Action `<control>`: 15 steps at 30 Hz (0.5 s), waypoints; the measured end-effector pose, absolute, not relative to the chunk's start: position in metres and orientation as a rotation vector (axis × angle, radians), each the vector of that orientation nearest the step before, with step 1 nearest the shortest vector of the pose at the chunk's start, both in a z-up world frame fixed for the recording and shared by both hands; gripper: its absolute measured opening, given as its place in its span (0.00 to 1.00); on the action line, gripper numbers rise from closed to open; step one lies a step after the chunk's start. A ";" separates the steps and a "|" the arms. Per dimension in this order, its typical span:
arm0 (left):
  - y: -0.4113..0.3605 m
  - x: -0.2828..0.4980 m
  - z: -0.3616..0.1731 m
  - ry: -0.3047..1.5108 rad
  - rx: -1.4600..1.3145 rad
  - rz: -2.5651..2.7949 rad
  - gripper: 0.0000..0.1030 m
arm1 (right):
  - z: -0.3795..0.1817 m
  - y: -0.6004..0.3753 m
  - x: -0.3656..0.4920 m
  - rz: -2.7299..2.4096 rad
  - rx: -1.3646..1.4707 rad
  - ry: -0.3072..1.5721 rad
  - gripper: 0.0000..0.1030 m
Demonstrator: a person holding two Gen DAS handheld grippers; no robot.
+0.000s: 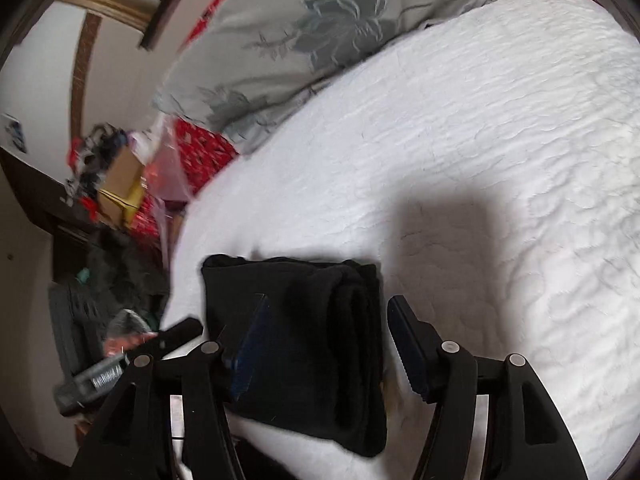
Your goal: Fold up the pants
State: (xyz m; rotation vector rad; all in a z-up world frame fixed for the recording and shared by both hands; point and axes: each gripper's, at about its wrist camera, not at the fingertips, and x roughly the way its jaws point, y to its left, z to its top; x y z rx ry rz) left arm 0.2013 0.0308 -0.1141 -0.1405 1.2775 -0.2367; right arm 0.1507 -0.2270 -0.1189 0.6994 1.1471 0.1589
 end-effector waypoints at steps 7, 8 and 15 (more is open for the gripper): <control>-0.004 0.234 -0.140 1.272 -0.043 -0.175 0.78 | -0.127 -0.222 0.166 0.169 0.655 1.131 0.26; -0.007 0.233 -0.151 1.279 -0.029 -0.173 0.79 | -0.138 -0.226 0.168 0.153 0.663 1.155 0.26; -0.002 0.221 -0.151 1.240 -0.102 -0.142 0.86 | -0.154 -0.235 0.159 0.142 0.710 1.174 0.38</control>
